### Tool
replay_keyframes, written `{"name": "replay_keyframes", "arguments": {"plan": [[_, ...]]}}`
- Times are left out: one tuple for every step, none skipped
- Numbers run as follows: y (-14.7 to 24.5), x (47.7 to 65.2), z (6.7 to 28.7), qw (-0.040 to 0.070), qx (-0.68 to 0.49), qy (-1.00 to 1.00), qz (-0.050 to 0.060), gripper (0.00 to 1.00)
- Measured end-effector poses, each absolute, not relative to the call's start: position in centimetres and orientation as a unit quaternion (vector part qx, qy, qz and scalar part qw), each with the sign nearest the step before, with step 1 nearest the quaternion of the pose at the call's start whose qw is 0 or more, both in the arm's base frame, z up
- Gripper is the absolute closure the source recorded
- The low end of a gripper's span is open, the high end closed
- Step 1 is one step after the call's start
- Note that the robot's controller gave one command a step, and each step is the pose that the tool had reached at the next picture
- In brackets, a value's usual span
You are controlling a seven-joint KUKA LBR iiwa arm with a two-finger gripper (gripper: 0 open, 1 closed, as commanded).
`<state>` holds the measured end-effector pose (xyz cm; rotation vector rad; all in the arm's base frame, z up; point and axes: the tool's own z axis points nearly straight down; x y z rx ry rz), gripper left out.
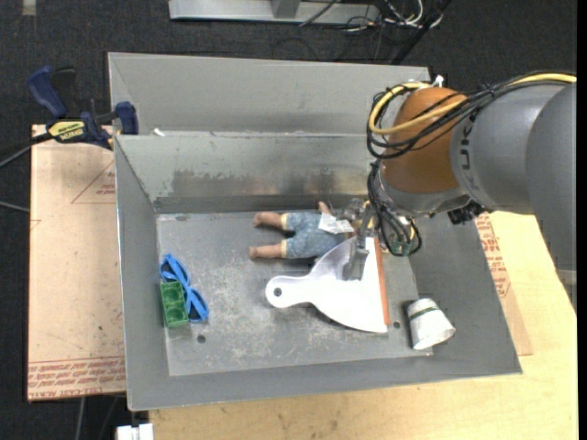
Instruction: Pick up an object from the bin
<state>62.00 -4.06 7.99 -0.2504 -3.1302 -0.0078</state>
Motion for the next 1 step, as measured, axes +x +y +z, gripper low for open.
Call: {"name": "replay_keyframes", "arguments": {"plan": [[-4.05, 62.15, 9.26, -0.005, -0.081, -0.997, -0.003, 1.0]]}}
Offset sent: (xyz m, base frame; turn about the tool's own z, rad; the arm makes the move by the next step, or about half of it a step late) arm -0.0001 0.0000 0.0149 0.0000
